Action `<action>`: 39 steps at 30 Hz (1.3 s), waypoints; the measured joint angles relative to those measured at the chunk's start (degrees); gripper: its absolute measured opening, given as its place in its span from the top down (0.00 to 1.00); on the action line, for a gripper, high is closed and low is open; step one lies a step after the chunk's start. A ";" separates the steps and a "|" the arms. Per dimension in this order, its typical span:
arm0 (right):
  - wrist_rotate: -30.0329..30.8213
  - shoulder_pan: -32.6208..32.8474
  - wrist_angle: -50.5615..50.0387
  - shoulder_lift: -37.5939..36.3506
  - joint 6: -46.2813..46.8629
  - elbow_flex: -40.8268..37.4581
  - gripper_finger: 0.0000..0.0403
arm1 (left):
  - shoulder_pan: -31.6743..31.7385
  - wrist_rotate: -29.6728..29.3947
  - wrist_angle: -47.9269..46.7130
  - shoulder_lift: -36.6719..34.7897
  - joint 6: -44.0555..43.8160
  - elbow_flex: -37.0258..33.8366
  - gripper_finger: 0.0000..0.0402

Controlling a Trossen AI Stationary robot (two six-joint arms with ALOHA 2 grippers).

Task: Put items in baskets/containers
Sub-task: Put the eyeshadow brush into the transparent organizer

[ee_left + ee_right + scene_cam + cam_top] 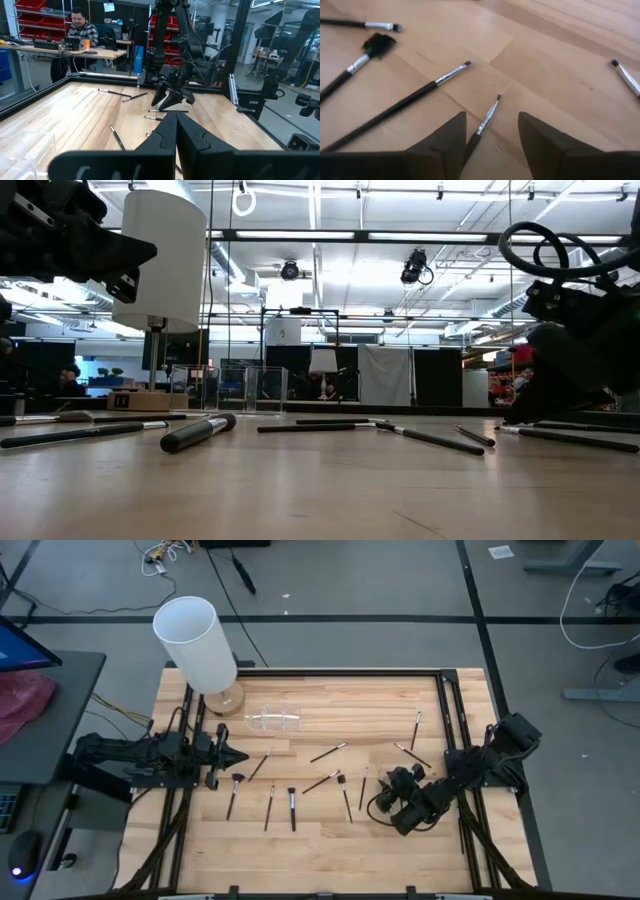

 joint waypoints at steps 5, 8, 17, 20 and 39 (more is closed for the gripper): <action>0.08 0.00 4.83 0.01 1.62 -1.88 0.44 | -0.01 0.00 0.01 0.00 0.00 -0.02 0.99; 0.51 0.03 10.31 -0.02 0.11 -4.45 0.43 | 0.00 0.02 0.00 0.00 0.00 0.00 0.99; -0.49 0.23 16.06 -0.28 -9.68 -8.71 0.54 | 0.00 0.02 0.00 0.00 0.00 0.00 0.99; -0.48 0.68 16.24 -0.28 -10.09 -9.31 0.57 | 0.00 0.02 0.00 -0.02 0.00 -0.02 0.99; 0.05 2.08 16.29 -0.17 -9.93 -10.86 0.78 | 0.00 0.02 0.02 0.00 0.00 -0.02 0.99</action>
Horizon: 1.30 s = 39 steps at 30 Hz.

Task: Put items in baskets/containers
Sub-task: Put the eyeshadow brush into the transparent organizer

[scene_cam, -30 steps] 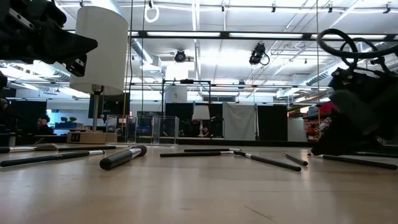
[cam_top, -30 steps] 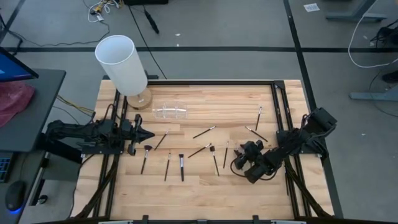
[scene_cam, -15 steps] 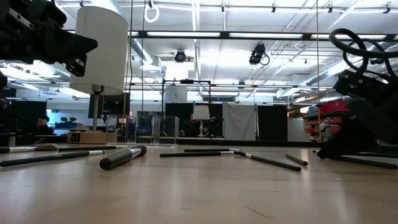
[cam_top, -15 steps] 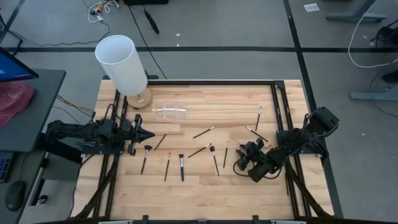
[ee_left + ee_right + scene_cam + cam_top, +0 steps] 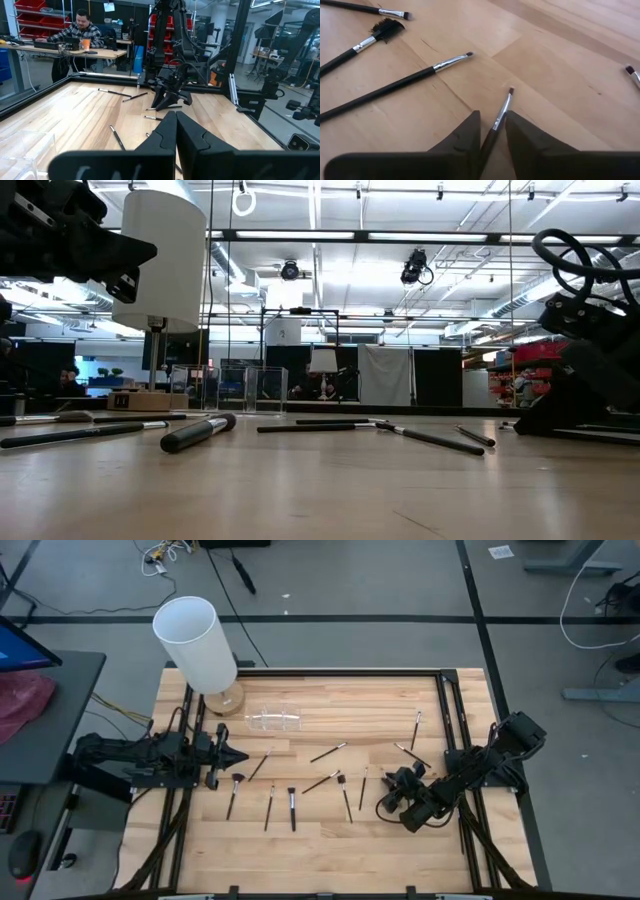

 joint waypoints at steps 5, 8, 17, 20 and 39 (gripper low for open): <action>0.76 0.02 0.27 0.00 1.58 -0.91 0.81 | -0.02 0.00 -0.02 0.00 0.00 0.02 0.99; 0.85 0.02 0.19 0.00 1.16 -0.97 0.84 | 0.00 -0.01 0.00 -0.01 0.00 0.01 0.99; 1.16 -0.46 -0.04 0.00 -1.24 -0.91 0.97 | -0.01 0.00 -0.01 0.00 0.00 0.02 0.99; 0.22 -1.39 -1.14 0.00 -2.22 0.62 0.98 | 0.00 0.00 -0.02 0.00 0.00 0.02 0.99; -4.44 -10.47 5.12 0.35 -16.45 6.79 0.99 | 0.00 -0.04 -0.02 0.00 0.00 0.02 0.99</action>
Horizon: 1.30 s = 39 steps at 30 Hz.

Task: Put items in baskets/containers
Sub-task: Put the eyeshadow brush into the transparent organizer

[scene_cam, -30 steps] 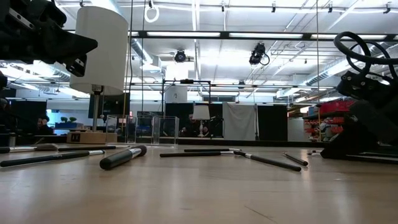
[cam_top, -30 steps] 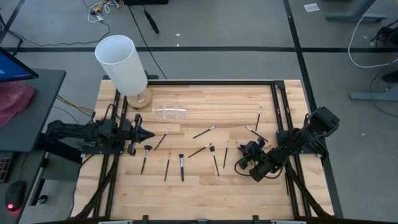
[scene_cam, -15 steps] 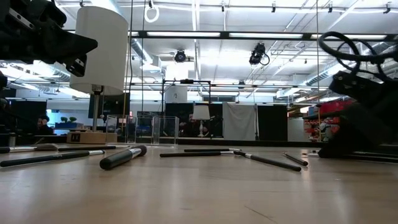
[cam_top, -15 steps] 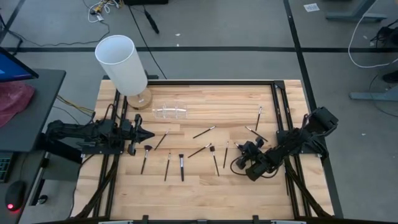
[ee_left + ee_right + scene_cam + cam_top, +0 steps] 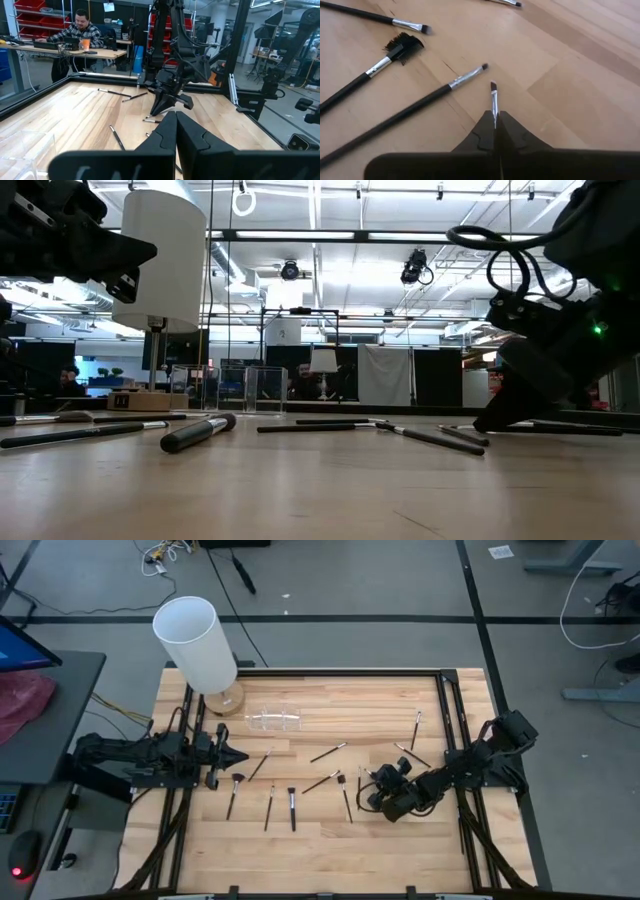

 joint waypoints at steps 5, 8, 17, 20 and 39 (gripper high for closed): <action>-0.51 -0.02 -0.35 -0.07 0.00 0.00 0.98 | -0.02 0.03 0.01 0.00 0.00 0.00 0.99; -0.62 -0.04 -0.44 -0.09 0.18 0.00 0.94 | 0.00 0.02 0.01 0.00 0.00 0.00 0.99; -0.54 -0.11 -0.88 -0.58 0.01 -0.11 0.71 | 0.00 0.04 0.02 0.00 0.00 0.00 0.99; -0.39 -0.05 -0.88 -1.79 -0.25 -0.11 0.65 | 0.00 0.04 0.02 0.00 0.00 -0.01 0.99; -5.46 0.77 20.28 -3.93 -8.44 -14.03 0.73 | -0.01 0.04 0.00 0.00 0.00 -0.01 0.99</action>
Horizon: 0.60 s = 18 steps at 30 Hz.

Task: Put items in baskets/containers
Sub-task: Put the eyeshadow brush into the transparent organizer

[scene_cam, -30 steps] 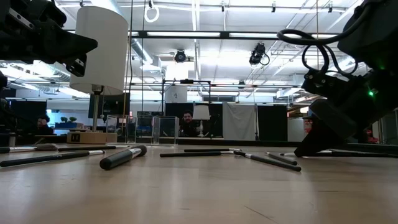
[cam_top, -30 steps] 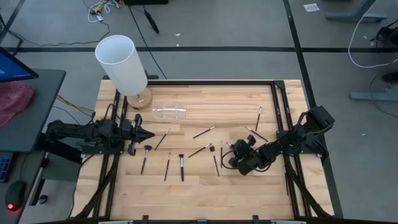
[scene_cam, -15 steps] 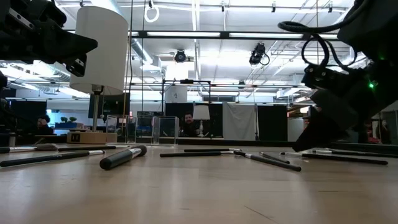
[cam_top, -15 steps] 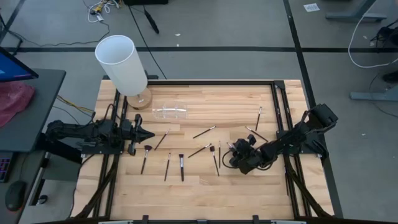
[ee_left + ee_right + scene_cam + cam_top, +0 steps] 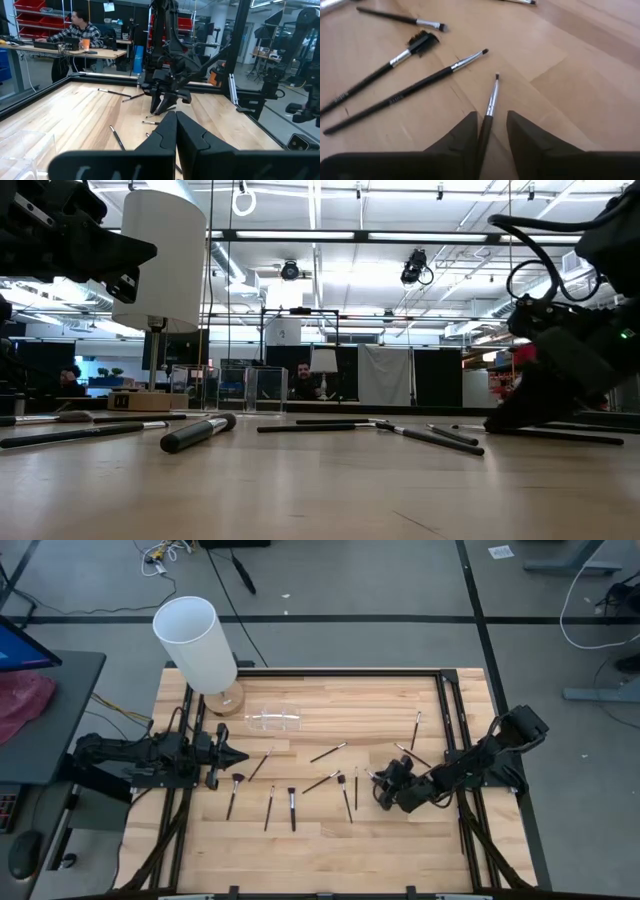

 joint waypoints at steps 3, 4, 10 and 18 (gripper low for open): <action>1.07 0.04 0.45 1.03 -2.44 0.00 0.76 | 0.00 0.00 0.01 0.00 0.00 0.01 0.99; 1.53 0.08 0.62 1.42 -2.36 0.03 0.76 | 0.01 0.00 0.00 0.00 0.00 -0.01 0.99; 3.23 0.22 2.36 3.04 -2.27 0.00 0.74 | 0.00 -0.02 0.01 0.00 0.00 0.00 0.99; 4.40 0.42 4.08 4.86 -1.98 0.02 0.78 | 0.01 0.00 0.02 0.00 0.00 0.01 0.99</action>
